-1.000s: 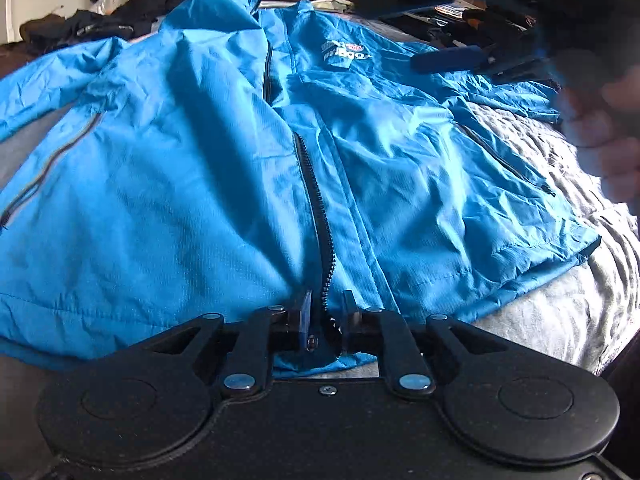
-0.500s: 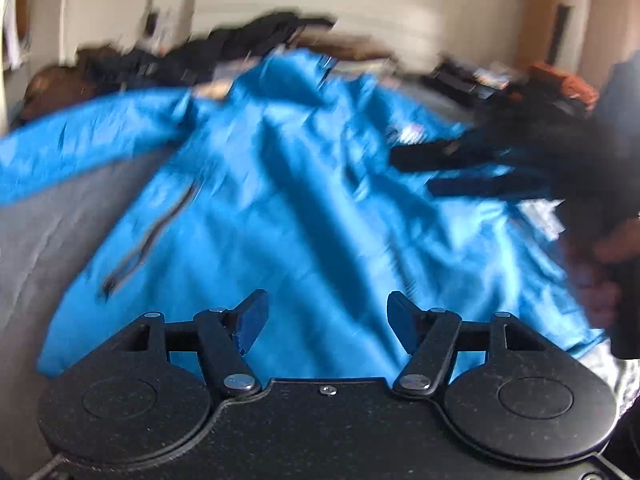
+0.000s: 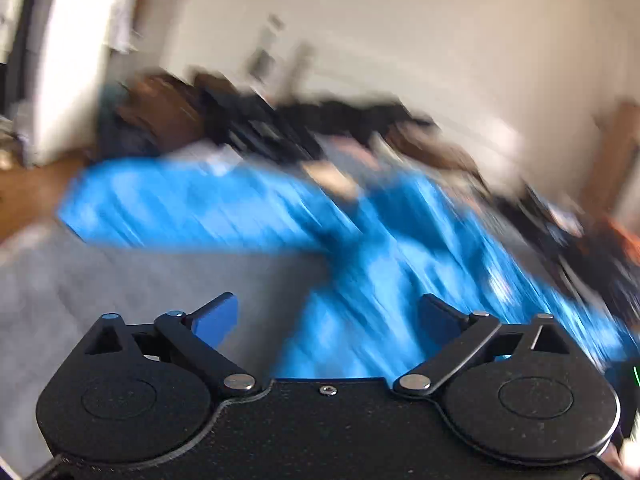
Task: Fold clothes
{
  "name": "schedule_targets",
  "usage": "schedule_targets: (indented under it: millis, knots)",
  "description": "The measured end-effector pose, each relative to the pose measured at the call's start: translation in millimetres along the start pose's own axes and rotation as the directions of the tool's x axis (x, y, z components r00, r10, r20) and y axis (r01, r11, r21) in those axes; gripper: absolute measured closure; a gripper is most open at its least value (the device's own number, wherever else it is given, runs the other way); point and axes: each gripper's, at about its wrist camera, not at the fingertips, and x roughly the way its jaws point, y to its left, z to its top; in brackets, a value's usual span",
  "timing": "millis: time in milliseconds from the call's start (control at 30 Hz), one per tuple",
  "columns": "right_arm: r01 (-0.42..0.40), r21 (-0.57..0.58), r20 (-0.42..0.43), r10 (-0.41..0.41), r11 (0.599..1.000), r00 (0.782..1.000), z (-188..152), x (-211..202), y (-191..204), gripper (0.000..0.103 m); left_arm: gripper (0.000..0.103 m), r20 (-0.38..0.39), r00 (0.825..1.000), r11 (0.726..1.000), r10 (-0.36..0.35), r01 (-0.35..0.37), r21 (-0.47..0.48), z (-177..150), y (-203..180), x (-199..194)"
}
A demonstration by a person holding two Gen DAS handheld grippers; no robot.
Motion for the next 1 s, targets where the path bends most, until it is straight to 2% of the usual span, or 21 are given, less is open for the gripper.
schedule_targets:
  millis: [100, 200, 300, 467, 600, 700, 833, 1000]
  knots:
    - [-0.023, -0.014, 0.021, 0.023, 1.000, 1.000, 0, 3, 5, 0.025, 0.006, 0.025, 0.994, 0.992, 0.105, -0.103, -0.078, 33, 59, 22]
    - [-0.040, -0.017, 0.036, 0.040, 0.999, 0.999, 2, 7, 9, 0.025, 0.006, -0.008, 0.985, 0.974, 0.172, -0.171, -0.150, 48, 117, 44]
    - [-0.075, -0.009, 0.047, 0.076, 0.997, 0.996, 7, 12, 13, 0.025, 0.006, -0.016, 0.974, 0.971, 0.228, -0.229, -0.076, 55, 147, 62]
    - [-0.128, -0.012, 0.067, 0.129, 0.992, 0.989, 17, 19, 25, 0.025, 0.006, -0.039, 0.951, 0.948, 0.305, -0.300, 0.104, 54, 166, 98]
    - [-0.171, -0.005, 0.090, 0.171, 0.985, 0.981, 25, 19, 36, 0.025, 0.008, -0.062, 0.948, 0.937, 0.311, -0.295, 0.188, 50, 183, 119]
    - [-0.185, -0.011, 0.107, 0.185, 0.983, 0.977, 28, 18, 44, 0.025, 0.016, -0.068, 0.952, 0.932, 0.298, -0.274, 0.236, 48, 196, 137]
    - [-0.206, -0.032, 0.152, 0.208, 0.978, 0.966, 36, 24, 58, 0.025, 0.017, -0.083, 0.965, 0.946, 0.248, -0.223, 0.235, 49, 209, 153]
    - [-0.254, -0.110, 0.188, 0.271, 0.961, 0.944, 55, 39, 93, 0.025, 0.017, -0.097, 0.969, 0.949, 0.226, -0.197, 0.246, 48, 217, 164]
